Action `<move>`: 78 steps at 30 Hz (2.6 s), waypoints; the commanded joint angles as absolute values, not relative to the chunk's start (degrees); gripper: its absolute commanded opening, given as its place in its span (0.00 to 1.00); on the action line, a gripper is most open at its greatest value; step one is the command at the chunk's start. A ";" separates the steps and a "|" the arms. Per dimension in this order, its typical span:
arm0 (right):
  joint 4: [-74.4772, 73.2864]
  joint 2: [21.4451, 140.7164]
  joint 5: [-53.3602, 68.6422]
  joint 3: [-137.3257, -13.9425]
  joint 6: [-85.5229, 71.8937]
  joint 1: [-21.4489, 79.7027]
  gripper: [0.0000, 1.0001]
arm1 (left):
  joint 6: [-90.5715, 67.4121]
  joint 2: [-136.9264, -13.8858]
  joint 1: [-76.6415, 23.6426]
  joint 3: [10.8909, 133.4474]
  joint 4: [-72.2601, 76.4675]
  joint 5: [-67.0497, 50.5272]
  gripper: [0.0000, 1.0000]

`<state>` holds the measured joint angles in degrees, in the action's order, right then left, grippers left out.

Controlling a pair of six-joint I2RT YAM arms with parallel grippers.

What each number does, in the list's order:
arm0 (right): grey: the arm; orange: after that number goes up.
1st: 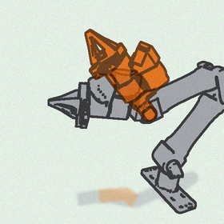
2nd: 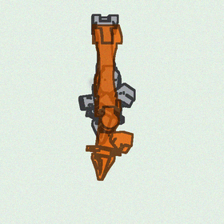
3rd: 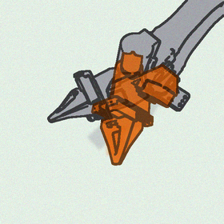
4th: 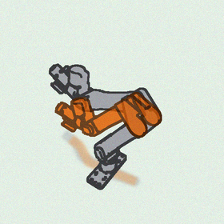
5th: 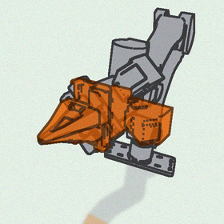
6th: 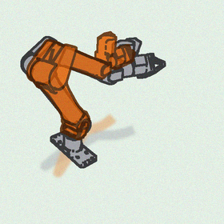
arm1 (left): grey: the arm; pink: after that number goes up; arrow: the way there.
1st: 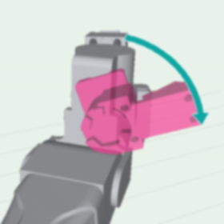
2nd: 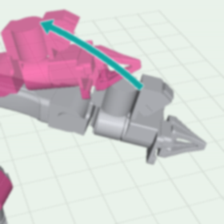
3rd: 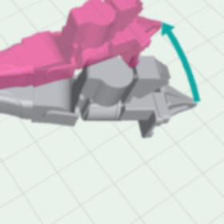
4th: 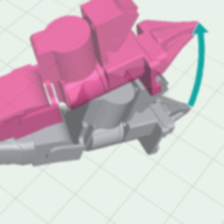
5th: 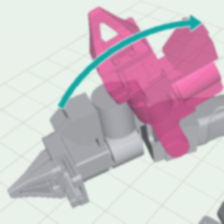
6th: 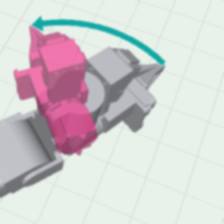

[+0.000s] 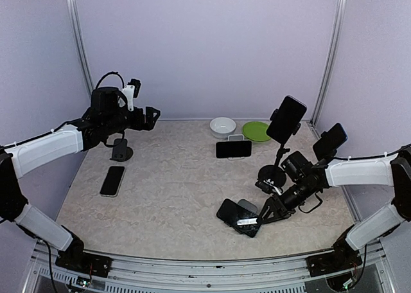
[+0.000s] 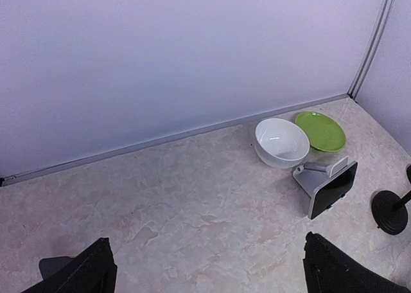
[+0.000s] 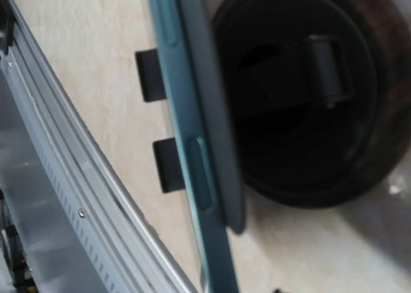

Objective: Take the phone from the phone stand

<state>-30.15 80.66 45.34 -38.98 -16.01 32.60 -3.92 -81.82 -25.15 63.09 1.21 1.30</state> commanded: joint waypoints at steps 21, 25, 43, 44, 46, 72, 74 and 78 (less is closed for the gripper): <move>-7.69 83.76 51.57 -32.05 -27.85 35.44 0.00 | -5.91 -81.57 -26.04 64.54 -1.08 3.88 0.99; -1.83 86.70 51.00 -33.11 -30.87 38.47 0.00 | -6.06 -81.47 -26.09 64.40 -0.82 4.50 0.99; -0.35 78.45 39.06 -34.02 -36.09 41.22 0.00 | -16.91 -78.63 -23.85 60.40 1.62 7.76 0.99; -0.73 77.74 38.61 -34.02 -36.01 41.22 0.00 | -17.70 -78.10 -23.83 59.88 2.70 7.74 0.99; -1.83 76.36 38.04 -33.99 -35.57 41.22 0.00 | -19.10 -76.94 -23.58 58.29 4.75 7.00 0.99; 15.19 79.57 19.20 -44.97 -37.82 53.56 0.00 | -33.77 -64.37 -32.47 41.93 10.50 3.35 0.99; 15.08 81.70 16.19 -47.54 -37.42 54.84 0.00 | -34.52 -63.15 -32.66 41.17 9.59 3.09 0.99; 16.54 85.16 10.62 -50.79 -37.04 56.29 0.00 | -35.72 -61.58 -34.59 39.11 8.92 2.24 0.99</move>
<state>9.96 83.26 17.87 -46.52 -38.22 54.94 -33.93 -63.24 -32.73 41.32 8.34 2.07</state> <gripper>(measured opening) 0.076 0.987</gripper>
